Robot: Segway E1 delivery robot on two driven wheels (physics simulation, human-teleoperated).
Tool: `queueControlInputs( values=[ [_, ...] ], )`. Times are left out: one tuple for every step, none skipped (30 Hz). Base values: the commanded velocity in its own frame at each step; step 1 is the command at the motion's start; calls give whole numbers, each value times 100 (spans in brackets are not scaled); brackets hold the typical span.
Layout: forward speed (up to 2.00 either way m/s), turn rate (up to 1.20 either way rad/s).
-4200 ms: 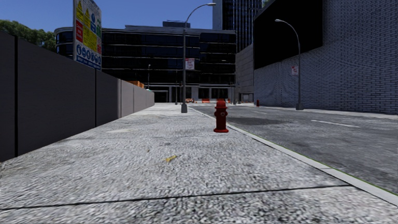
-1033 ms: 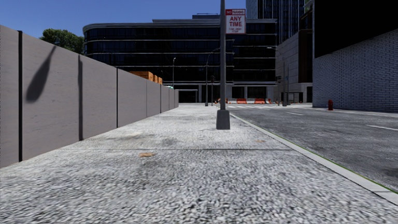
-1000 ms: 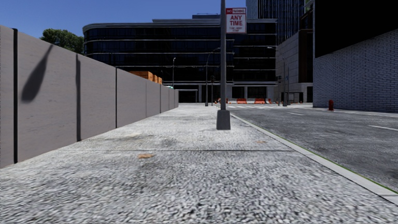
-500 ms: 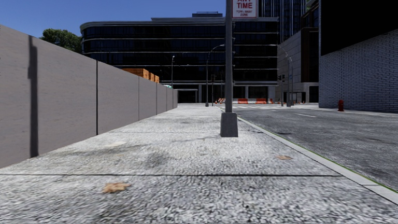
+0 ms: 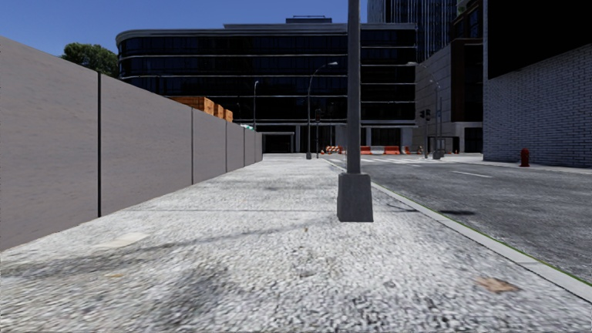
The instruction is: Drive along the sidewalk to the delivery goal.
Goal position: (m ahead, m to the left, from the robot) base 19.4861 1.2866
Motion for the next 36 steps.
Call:
queueControlInputs(
  values=[
    [200, 18],
    [200, 20],
    [200, 20],
    [200, 21],
    [200, 22],
    [200, 22],
    [200, 23],
    [200, 24],
    [200, 24],
    [200, 24],
    [200, 24],
    [200, 24],
    [200, 24],
    [200, 24],
    [200, 24],
    [200, 24],
    [200, 24],
    [200, 24],
    [200, 15],
    [200, 15],
    [200, 0],
    [200, 0],
    [200, 0],
    [200, 0],
    [200, 0],
    [200, 0],
    [200, 0],
    [200, 0],
    [200, 0],
    [200, 0],
    [200, 0],
    [200, 0],
    [200, 0],
    [200, 0],
    [200, 0],
    [200, 0]
  ],
)
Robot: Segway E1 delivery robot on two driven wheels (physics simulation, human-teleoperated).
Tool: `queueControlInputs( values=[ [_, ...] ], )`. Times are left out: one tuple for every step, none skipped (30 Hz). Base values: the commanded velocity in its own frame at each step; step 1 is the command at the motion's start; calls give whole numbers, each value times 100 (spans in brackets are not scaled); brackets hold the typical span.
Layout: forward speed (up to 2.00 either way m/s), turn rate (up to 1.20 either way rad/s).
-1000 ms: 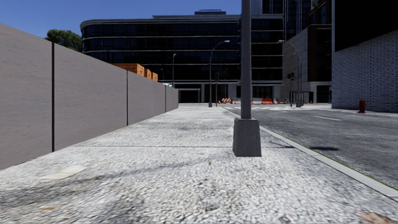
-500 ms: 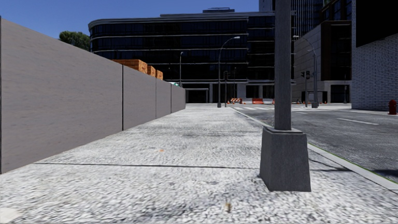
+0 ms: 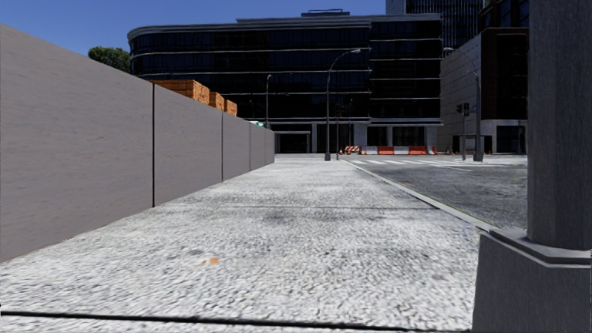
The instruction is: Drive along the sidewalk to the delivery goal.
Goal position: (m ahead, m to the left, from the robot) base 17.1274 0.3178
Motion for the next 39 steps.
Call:
queueControlInputs(
  values=[
    [200, 0],
    [200, 0],
    [200, 0],
    [200, 0],
    [200, 0],
    [200, 0],
    [200, 0],
    [200, 0],
    [200, 0],
    [200, 0],
    [200, 0],
    [200, 0],
    [200, 0],
    [200, 0],
    [200, 0],
    [200, 0],
    [200, 0],
    [200, 0],
    [200, 0],
    [200, 0],
    [200, 0],
    [200, 0],
    [200, 0],
    [200, 0],
    [200, 0],
    [200, 0],
    [200, 0],
    [200, 0],
    [200, 0],
    [200, 0],
    [200, 0],
    [200, 0],
    [200, 0],
    [200, 0],
    [200, 0],
    [200, 0],
    [200, 0],
    [200, 0],
    [200, 0]
  ],
)
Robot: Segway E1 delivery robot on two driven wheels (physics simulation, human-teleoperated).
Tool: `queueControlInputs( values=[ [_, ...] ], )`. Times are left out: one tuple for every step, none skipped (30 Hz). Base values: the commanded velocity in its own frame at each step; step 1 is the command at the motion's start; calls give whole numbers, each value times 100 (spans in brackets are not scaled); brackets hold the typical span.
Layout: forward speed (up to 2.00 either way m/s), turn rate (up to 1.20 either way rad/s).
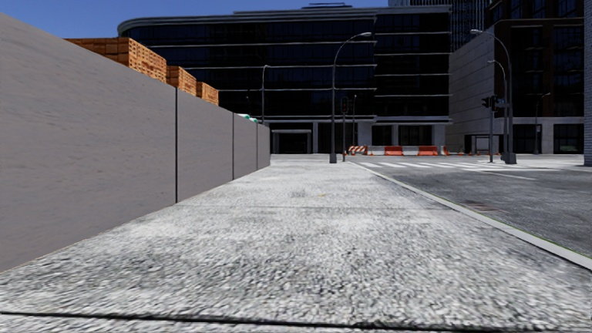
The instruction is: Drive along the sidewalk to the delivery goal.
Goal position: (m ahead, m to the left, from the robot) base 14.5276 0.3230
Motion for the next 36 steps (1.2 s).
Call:
queueControlInputs(
  values=[
    [200, 0],
    [200, 0],
    [200, 0],
    [200, 0],
    [200, 0],
    [200, 0],
    [200, 0],
    [200, 0],
    [200, 0],
    [200, 0],
    [200, 0],
    [200, 0],
    [200, 0],
    [200, 0],
    [200, 0],
    [200, 0],
    [200, 0],
    [200, 0],
    [200, 0],
    [200, 0],
    [200, 0],
    [200, 0],
    [200, 0],
    [200, 0],
    [200, 0],
    [200, 0],
    [200, 0],
    [200, 0],
    [200, 0],
    [200, 0],
    [200, 0],
    [200, 0],
    [200, 0],
    [200, 0],
    [200, 0],
    [200, 0]
  ],
)
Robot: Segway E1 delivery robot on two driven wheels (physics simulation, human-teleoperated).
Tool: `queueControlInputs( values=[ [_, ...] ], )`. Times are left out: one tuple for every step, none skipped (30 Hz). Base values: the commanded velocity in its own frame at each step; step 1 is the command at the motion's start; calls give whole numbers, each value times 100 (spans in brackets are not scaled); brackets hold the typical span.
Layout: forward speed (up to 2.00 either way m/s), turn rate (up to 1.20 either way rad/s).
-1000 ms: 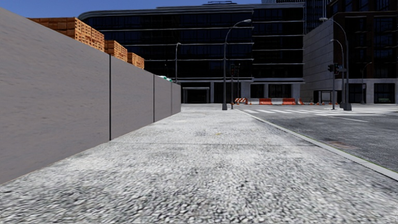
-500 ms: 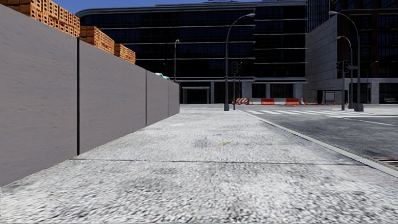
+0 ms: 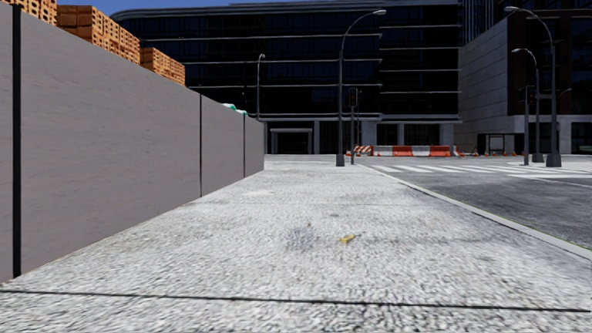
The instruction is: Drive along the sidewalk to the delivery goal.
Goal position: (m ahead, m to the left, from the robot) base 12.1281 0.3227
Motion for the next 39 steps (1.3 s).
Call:
queueControlInputs(
  values=[
    [200, 0],
    [200, 0],
    [200, 0],
    [200, 0],
    [200, 0],
    [200, 0],
    [200, 0],
    [200, 0],
    [200, 0],
    [200, 0],
    [200, 0],
    [200, 0],
    [200, 0],
    [200, 0],
    [200, 0],
    [200, 0],
    [200, 0],
    [200, 0],
    [200, 0],
    [200, 0],
    [200, 0],
    [200, 0],
    [200, 0],
    [200, 0],
    [200, 0],
    [200, 0],
    [200, 0],
    [200, 0],
    [200, 0],
    [200, 0],
    [200, 0],
    [200, 0],
    [200, 0],
    [200, 0],
    [200, 0],
    [200, 0],
    [200, 0],
    [200, 0],
    [200, 0]
  ],
)
